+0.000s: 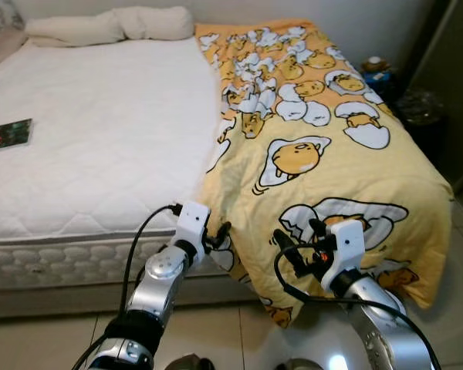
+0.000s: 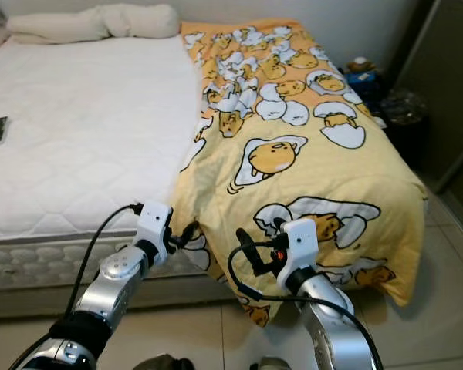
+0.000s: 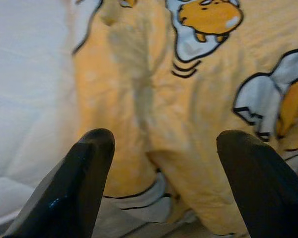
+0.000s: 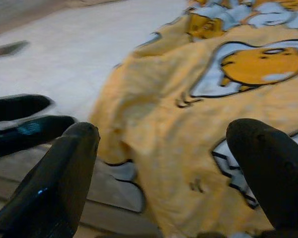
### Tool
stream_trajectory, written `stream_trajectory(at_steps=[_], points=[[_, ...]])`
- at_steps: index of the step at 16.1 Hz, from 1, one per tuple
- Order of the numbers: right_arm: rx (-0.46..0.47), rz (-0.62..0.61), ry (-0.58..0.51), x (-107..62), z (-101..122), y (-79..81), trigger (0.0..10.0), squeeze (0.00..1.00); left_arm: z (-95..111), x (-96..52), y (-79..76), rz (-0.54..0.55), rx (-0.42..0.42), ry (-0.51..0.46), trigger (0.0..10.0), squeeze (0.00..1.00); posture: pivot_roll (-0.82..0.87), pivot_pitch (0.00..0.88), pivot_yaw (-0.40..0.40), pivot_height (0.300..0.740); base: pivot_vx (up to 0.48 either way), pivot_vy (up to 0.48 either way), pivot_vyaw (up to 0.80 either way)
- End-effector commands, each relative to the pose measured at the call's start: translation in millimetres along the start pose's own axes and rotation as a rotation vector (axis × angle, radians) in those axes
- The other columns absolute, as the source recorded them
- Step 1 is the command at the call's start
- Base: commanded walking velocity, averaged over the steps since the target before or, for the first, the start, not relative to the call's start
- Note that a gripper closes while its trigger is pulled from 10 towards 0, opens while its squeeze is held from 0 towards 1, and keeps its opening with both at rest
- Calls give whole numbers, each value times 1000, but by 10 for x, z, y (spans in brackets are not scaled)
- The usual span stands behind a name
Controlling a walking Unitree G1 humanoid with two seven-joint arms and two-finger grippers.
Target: Clean up the room
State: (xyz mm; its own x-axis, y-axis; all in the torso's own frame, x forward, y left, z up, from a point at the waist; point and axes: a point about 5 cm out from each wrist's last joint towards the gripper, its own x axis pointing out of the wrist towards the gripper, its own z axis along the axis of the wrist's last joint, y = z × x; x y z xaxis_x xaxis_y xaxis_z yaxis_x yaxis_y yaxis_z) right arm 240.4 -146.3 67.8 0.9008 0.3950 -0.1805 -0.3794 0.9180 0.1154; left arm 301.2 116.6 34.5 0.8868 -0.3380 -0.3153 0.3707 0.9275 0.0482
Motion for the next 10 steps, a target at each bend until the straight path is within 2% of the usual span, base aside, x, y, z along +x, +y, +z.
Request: stream_trajectory(at_steps=[1, 2, 3, 5, 7, 8, 9, 10], points=[[-23, -45, 8, 32, 9, -60, 10000, 0, 90, 19, 130, 69, 42, -18, 10000, 1000, -162, 60, 54, 740, 0, 0, 0], [-21, -97, 15, 84, 0, -122, 10000, 0, 265, 43, 356, 180, 52, -70, 10000, 796, -151, 65, 53, 740, 0, 0, 0], [-14, -139, 5, 141, 16, -190, 10000, 0, 498, 46, 594, 284, 66, -137, 10000, 0, -144, 66, 53, 740, 0, 0, 0], [-7, -181, -2, 255, 55, -291, 10000, 0, 832, 5, 877, 361, 137, -232, 10000, 0, -111, 65, 51, 740, 0, 0, 0], [-5, -180, -27, 319, 133, -325, 10000, 0, 951, -45, 1023, 393, 164, -255, 10000, 0, -98, 57, 52, 740, 0, 0, 0], [-13, -181, -29, 330, 134, -329, 10000, 0, 943, -49, 1048, 387, 105, -256, 10000, 0, -87, 52, 48, 740, 0, 405, 0], [-10, -179, -30, 332, 127, -320, 10000, 0, 930, -41, 1032, 376, 105, -249, 10000, 0, -87, 51, 49, 740, 0, 461, 0], [-1, -166, -35, 348, 98, -267, 10000, 0, 941, -15, 958, 354, 191, -256, 10000, 0, -88, 50, 48, 740, 274, 394, 0]])
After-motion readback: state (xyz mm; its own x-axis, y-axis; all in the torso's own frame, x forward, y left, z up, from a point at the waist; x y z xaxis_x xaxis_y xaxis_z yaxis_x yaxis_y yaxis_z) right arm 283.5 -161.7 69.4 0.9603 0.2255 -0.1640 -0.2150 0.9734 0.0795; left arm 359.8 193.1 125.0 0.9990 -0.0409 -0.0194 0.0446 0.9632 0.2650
